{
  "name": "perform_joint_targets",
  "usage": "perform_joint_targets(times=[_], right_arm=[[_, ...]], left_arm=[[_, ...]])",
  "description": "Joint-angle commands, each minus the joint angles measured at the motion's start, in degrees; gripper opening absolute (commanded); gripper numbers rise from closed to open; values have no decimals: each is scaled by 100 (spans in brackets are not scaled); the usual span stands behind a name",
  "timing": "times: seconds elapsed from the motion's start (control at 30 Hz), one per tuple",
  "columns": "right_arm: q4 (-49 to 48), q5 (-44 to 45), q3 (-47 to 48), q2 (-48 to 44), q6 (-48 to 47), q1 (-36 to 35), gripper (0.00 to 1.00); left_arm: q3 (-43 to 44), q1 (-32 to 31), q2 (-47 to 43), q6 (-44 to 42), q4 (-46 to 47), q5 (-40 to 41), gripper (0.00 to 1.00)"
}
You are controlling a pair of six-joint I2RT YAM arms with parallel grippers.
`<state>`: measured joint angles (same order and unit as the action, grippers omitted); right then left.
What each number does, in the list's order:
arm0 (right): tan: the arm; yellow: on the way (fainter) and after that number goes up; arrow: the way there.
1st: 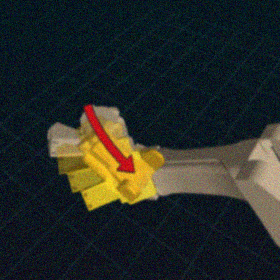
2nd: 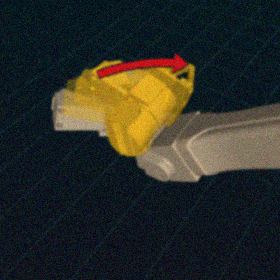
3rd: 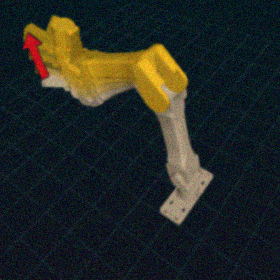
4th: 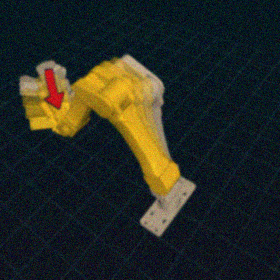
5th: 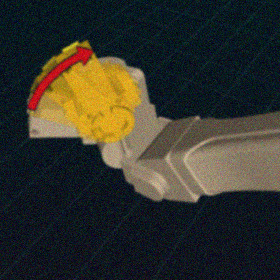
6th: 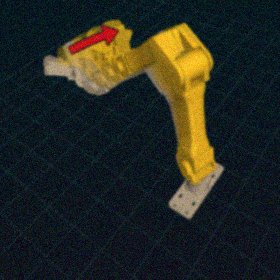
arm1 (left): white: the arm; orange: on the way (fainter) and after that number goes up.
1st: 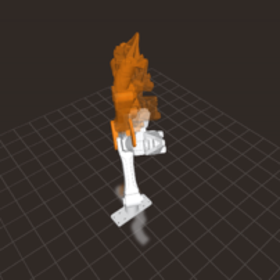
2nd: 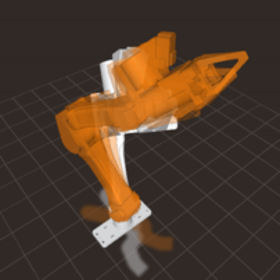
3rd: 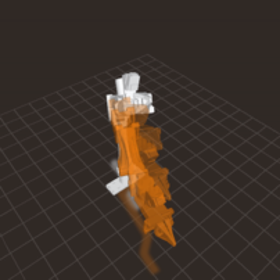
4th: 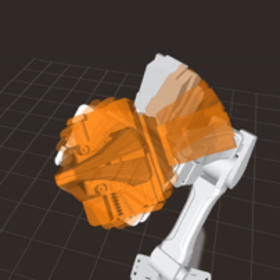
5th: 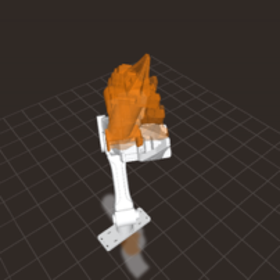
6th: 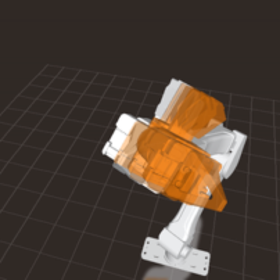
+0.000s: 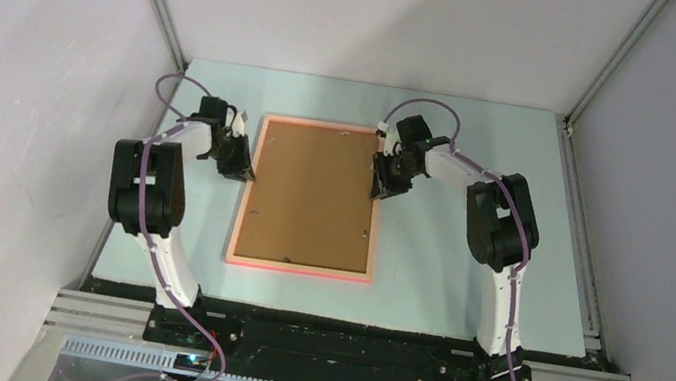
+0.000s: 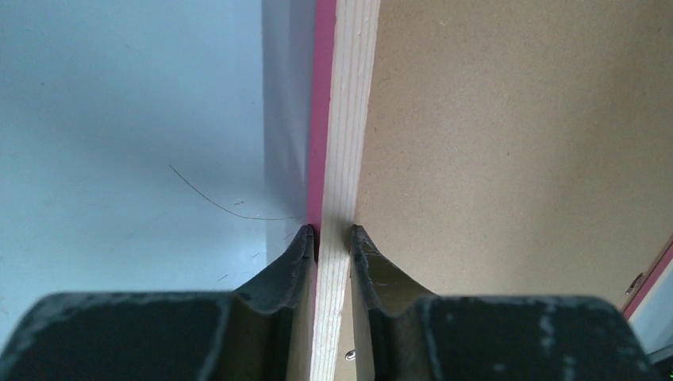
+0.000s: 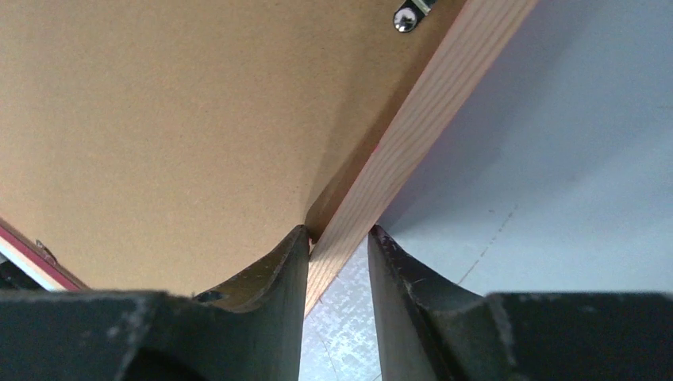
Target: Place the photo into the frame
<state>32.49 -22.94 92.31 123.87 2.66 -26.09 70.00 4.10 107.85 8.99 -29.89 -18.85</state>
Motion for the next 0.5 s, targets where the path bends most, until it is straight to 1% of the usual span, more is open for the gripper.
perform_joint_targets(times=[0.0, 0.03, 0.1, 0.13, 0.2, 0.3, 0.47], right_arm=[[8, 234, -47, -24, -79, -65, 33], [9, 262, -113, -49, -124, -64, 31], [-2, 365, -233, -141, -202, -62, 25], [5, 380, -272, -203, -225, -59, 21], [39, 420, -388, -287, -246, -37, 17], [20, 443, -676, -447, -324, 59, 14], [-13, 287, -1152, -848, -477, 430, 4]], left_arm=[[-174, -339, -220, 33, -30, -960, 13], [-181, -348, -225, 11, -16, -996, 13], [-208, -354, -244, -57, 8, -1099, 12], [-217, -508, -264, -102, 13, -1161, 12], [-234, -629, -289, -135, 41, -1266, 11], [-241, -745, -302, -170, 92, -1459, 10], [-193, -986, -235, -183, 148, -1620, 8]])
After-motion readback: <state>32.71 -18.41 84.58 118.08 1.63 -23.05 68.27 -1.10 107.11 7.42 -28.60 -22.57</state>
